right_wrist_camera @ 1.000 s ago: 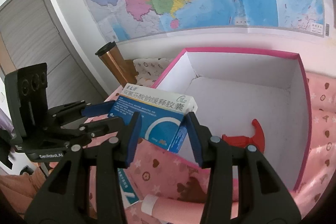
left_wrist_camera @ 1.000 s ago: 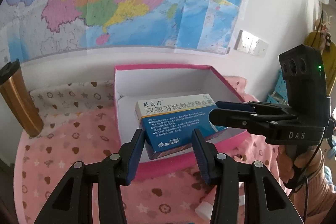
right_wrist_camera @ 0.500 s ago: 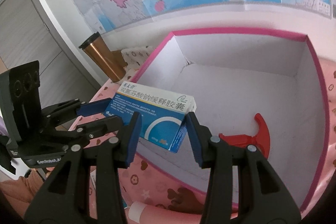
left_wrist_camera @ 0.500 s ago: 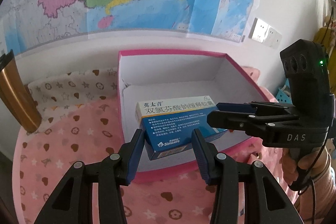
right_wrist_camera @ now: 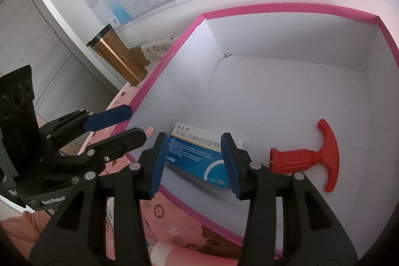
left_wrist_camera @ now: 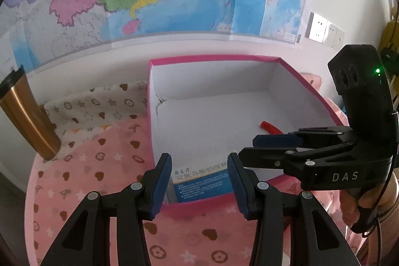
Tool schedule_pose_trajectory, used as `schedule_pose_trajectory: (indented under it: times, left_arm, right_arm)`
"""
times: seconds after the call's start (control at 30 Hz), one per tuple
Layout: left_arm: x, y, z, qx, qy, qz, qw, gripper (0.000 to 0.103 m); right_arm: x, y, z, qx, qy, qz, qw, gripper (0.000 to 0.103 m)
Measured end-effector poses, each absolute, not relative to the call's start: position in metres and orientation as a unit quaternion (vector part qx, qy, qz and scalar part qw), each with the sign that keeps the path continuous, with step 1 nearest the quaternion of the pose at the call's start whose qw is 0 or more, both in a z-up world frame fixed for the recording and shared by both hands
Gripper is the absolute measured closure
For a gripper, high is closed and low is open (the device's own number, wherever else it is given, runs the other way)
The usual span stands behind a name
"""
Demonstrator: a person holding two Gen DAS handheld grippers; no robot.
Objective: Organize rigid objects
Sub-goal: 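Lower the medicine box into the pink box and open the right gripper, then move the right gripper back over the white tape roll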
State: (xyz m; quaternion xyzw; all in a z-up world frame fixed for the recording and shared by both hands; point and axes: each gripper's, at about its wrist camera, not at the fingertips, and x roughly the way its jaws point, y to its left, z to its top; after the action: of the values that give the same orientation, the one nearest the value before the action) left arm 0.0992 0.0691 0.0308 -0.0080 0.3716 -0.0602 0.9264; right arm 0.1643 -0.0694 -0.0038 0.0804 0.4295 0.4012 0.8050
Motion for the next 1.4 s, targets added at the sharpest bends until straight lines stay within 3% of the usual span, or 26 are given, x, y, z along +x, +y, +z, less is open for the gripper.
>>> schedule_pose_trajectory:
  times: [0.57, 1.03, 1.4]
  left_arm:
    - [0.025, 0.048, 0.039, -0.041, 0.332, -0.120, 0.935, 0.053]
    - [-0.002, 0.011, -0.002, -0.057, 0.392, -0.180, 0.901, 0.053]
    - [0.001, -0.023, -0.030, -0.029, 0.436, -0.201, 0.877, 0.053]
  right_arm:
    - [0.080, -0.160, 0.036, 0.091, 0.342, 0.382, 0.854, 0.056]
    - [0.042, -0.225, -0.036, 0.106, 0.419, 0.303, 0.849, 0.056]
    - [0.051, -0.216, -0.075, 0.124, 0.459, 0.304, 0.826, 0.056]
